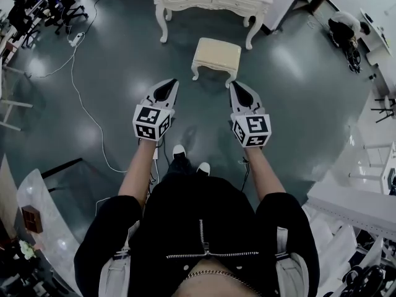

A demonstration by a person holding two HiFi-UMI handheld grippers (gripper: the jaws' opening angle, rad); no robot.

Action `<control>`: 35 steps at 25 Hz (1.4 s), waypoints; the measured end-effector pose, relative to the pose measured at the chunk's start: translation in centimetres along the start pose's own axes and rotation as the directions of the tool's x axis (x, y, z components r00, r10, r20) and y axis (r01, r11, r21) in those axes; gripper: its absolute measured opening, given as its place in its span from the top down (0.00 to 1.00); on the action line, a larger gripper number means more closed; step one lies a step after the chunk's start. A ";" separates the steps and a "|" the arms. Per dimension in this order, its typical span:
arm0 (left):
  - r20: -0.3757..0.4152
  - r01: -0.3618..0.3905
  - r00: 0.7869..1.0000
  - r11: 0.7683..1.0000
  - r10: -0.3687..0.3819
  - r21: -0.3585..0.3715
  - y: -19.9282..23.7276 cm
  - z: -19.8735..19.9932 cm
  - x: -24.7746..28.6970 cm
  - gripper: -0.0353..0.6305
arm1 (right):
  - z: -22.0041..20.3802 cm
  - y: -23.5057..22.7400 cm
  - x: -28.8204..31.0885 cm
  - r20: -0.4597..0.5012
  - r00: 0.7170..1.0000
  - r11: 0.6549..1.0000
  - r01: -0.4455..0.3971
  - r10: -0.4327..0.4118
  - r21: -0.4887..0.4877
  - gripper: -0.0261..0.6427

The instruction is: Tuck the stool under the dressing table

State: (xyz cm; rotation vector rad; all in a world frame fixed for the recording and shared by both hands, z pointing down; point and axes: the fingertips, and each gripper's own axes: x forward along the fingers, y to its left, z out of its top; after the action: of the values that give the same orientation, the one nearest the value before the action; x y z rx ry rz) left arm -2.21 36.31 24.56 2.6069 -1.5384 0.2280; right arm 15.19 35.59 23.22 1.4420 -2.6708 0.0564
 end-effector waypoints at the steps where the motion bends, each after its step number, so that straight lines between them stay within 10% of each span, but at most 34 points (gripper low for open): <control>1: 0.000 0.004 1.000 1.000 -0.004 -0.004 0.6 -0.1 0.2 0.91 | -0.1 0.1 0.7 -0.004 1.000 1.000 0.003 -0.003 0.003 0.95; 19: -0.008 0.104 0.995 0.995 -0.104 0.002 12.5 -0.5 5.0 0.91 | -1.1 2.7 13.3 -0.043 0.995 0.993 0.094 -0.091 0.078 0.95; 35: -0.024 0.106 0.994 0.994 -0.106 0.014 19.5 0.6 15.0 0.91 | -1.9 -4.3 23.8 -0.045 0.991 0.985 0.128 -0.124 0.111 0.95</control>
State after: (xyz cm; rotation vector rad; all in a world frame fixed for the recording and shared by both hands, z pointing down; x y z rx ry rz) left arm -12.11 13.85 27.00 2.6782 -1.3910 0.2612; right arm 5.99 13.56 27.62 1.6227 -2.5777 0.2270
